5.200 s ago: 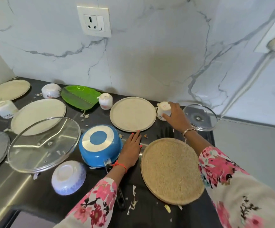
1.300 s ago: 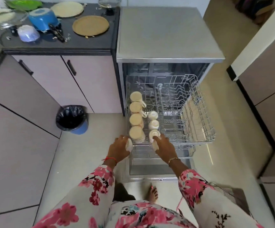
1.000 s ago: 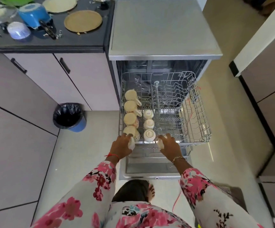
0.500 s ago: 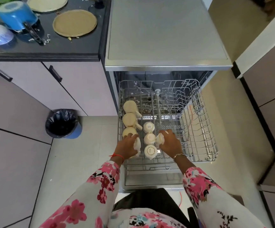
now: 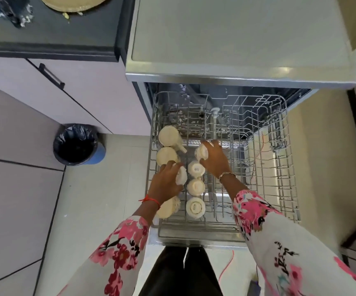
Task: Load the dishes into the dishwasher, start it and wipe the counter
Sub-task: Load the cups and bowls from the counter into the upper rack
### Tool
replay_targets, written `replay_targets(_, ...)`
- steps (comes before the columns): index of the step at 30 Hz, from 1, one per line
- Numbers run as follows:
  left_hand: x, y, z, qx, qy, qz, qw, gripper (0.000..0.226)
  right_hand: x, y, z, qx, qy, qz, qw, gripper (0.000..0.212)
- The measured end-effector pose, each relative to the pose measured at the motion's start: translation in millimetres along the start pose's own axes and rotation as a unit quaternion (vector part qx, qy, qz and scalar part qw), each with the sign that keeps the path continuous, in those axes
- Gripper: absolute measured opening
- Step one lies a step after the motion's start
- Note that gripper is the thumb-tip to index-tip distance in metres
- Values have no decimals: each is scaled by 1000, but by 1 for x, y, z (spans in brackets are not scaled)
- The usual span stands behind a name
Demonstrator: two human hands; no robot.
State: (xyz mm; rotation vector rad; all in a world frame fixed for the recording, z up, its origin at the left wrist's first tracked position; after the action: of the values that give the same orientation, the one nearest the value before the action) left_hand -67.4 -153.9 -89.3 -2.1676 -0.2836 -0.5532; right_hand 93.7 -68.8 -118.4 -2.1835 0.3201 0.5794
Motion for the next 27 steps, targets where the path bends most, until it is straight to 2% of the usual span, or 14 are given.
replay_targets(8, -1, 0, 21, 17, -8, -22, 1000, 69, 11, 18, 51, -48, -3, -6, 999, 70)
replay_targets(18, -5, 0, 28, 27, -18, -38, 999, 68, 17, 42, 73, -92, 54, -58, 993, 68)
replay_targets(27, -5, 5, 27, 31, -9, -42, 999, 67, 10, 43, 77, -84, 54, -76, 992, 63)
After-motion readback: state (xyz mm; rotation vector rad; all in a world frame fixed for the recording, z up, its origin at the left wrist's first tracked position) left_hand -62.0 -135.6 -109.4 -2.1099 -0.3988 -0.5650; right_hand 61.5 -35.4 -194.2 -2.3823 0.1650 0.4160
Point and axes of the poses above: each hand's wrist, its own z-axis towards the middle knuckle, its own y-axis out of the palm, x = y × z, the point moved 5 cm from there along z, towards the middle knuckle, and after that the axes turned 15 degrees about -x, right-handed, at the moved point
